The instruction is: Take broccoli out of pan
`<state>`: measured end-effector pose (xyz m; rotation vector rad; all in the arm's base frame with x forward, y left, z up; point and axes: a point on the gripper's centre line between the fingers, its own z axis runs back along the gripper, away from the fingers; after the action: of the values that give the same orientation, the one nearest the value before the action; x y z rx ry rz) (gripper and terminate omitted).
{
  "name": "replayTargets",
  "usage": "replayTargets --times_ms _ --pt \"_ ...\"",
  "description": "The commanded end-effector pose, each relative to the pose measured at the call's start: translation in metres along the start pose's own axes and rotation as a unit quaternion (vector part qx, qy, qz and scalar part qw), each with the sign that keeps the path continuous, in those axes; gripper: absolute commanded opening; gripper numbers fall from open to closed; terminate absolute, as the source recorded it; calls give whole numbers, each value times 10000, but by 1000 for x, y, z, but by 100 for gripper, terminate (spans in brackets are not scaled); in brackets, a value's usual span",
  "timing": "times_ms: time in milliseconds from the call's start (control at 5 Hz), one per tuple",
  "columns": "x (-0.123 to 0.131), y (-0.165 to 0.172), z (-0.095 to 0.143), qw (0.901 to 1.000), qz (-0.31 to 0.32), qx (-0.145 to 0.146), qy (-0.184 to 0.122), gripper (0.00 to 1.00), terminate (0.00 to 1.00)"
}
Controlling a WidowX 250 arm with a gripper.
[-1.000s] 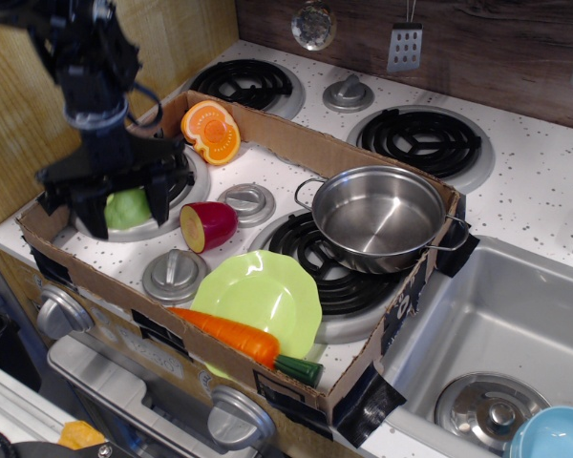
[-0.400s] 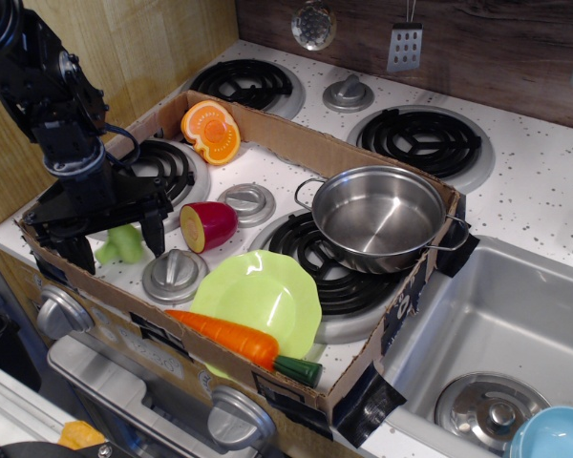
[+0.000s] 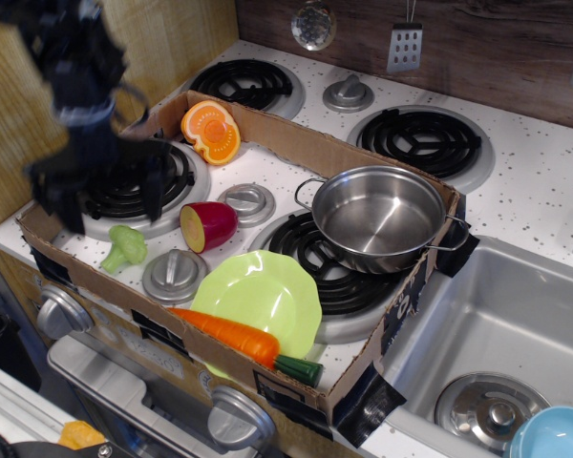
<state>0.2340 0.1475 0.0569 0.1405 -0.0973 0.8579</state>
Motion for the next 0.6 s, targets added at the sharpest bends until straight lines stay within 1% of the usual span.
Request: replayTargets --times_ms 0,200,400 --pt "35 -38 40 9975 -307 -73 -625 100 0" --pt "46 -62 26 9948 -741 -350 -601 100 0" --pt "46 -62 26 9948 -741 -350 -601 100 0"
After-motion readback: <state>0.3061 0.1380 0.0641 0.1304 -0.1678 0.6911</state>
